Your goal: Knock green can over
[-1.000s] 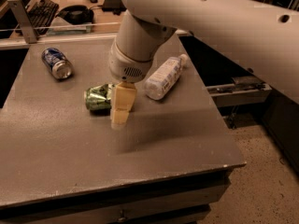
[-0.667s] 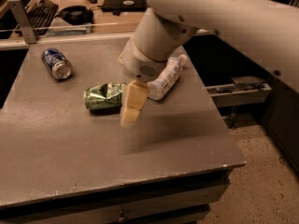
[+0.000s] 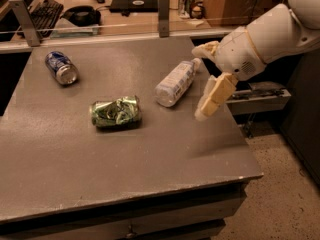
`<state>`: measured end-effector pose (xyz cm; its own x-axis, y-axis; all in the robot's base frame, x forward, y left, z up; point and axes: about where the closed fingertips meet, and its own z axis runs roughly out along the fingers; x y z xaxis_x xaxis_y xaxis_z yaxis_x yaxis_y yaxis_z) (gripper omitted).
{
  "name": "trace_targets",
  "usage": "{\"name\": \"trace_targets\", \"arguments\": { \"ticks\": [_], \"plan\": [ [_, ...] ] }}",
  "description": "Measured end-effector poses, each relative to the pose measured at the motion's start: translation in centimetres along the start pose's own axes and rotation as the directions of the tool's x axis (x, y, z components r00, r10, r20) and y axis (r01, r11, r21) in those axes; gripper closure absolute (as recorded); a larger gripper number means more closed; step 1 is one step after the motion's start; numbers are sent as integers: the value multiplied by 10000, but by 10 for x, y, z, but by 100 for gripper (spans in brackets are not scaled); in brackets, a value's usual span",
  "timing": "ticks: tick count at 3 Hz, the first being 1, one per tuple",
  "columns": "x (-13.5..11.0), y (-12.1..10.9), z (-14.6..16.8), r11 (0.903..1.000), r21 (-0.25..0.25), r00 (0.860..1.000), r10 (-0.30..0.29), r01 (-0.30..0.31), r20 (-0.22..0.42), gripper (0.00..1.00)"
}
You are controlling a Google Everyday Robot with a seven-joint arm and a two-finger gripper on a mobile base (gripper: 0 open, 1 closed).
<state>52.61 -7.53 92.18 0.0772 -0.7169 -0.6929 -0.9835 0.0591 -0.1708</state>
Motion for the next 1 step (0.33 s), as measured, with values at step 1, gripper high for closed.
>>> {"name": "trace_targets", "arguments": {
  "ticks": [1],
  "plan": [
    [-4,-1,-3,10000,57,9998,-11,10,197,0]
  ]
}}
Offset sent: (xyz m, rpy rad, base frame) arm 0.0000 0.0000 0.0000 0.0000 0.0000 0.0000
